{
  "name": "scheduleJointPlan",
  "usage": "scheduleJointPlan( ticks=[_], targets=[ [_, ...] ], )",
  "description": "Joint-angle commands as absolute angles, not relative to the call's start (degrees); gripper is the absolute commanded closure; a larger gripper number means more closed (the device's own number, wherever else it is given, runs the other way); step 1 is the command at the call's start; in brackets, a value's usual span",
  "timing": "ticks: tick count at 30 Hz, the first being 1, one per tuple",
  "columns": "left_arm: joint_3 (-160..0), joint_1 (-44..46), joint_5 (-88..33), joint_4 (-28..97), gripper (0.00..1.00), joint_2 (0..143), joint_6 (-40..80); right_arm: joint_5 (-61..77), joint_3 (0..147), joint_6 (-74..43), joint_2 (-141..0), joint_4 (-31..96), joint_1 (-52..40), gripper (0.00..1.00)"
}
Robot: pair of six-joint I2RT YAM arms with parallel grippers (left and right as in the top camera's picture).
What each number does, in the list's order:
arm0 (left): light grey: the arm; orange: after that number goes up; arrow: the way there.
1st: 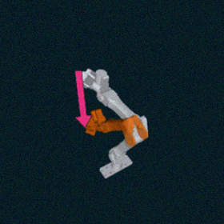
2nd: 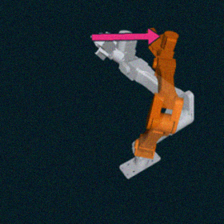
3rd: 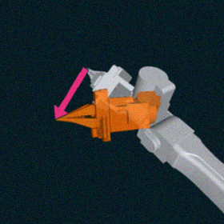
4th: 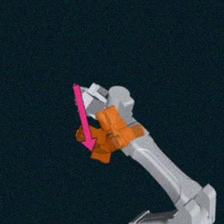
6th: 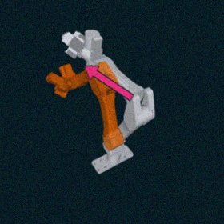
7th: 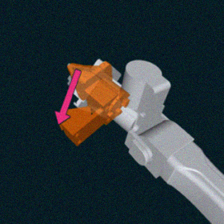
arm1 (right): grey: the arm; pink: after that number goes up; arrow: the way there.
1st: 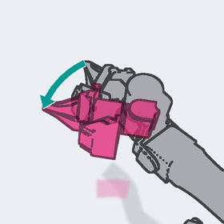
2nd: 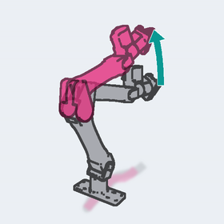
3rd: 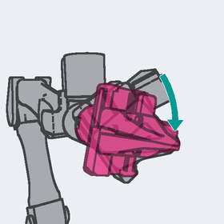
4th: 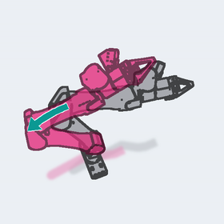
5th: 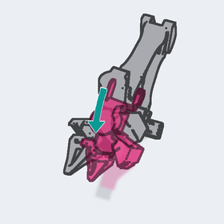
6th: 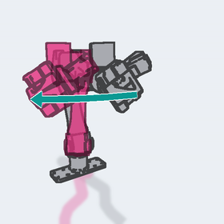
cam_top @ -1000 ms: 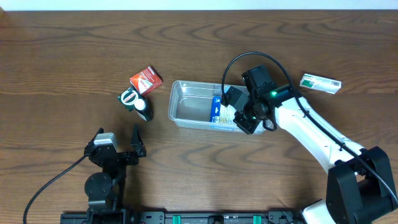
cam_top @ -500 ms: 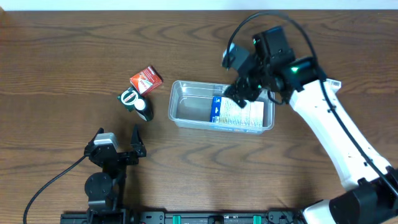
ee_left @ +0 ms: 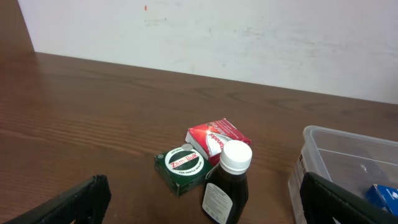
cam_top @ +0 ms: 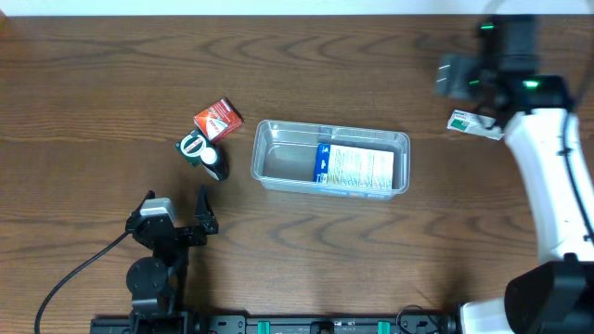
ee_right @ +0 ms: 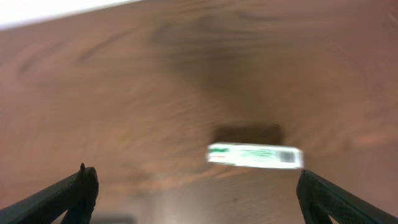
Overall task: Pack container
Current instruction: 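Move right gripper to the white-green slim box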
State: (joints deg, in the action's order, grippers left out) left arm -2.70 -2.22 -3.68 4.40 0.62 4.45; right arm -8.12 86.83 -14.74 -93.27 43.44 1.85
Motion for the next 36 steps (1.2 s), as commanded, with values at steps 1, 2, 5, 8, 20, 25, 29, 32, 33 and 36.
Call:
scheduleJointPlan(
  ticks=[1,2,5,8,20,25,29,32,33,36],
  targets=[
    [-0.84,-2.50,-3.60,5.02,0.02,0.34,4.12,-5.80,84.64,-25.93,-93.49,42.11,6.72,0.01],
    [-0.84,-2.50,-3.57,5.02,0.02,0.34,4.10,-5.74,84.12,-27.33,-93.69,41.58,7.84,0.01],
    [-0.84,-2.50,-3.60,5.02,0.02,0.34,4.10,-4.99,82.26,-33.43,-93.97,39.44,9.47,0.01],
    [-0.84,-2.50,-3.60,5.02,0.02,0.34,4.10,-1.50,80.31,-36.82,-93.97,38.85,9.69,0.01],
    [-0.84,-2.50,-3.60,5.02,0.02,0.34,4.10,-7.53,76.38,-68.42,-97.51,36.42,9.56,0.01],
    [-0.84,-2.50,-3.60,5.02,0.02,0.34,4.10,-7.51,76.36,-73.69,-102.45,35.03,9.58,0.02],
    [-0.84,-2.50,-3.60,5.02,0.02,0.34,4.10,-7.60,76.36,-73.69,-106.24,33.45,9.58,0.03],
    [-0.84,-2.50,-3.60,5.02,0.02,0.34,4.10,-7.51,76.36,-73.69,-108.84,31.64,9.58,0.03],
    [-0.84,-2.50,-3.60,5.02,0.02,0.34,4.10,-7.53,76.36,-73.69,-109.86,30.74,9.58,0.04],
    [-0.84,-2.50,-3.57,5.02,0.02,0.34,4.10,-7.49,76.36,-73.69,-111.98,29.23,9.58,0.04]
  ],
)
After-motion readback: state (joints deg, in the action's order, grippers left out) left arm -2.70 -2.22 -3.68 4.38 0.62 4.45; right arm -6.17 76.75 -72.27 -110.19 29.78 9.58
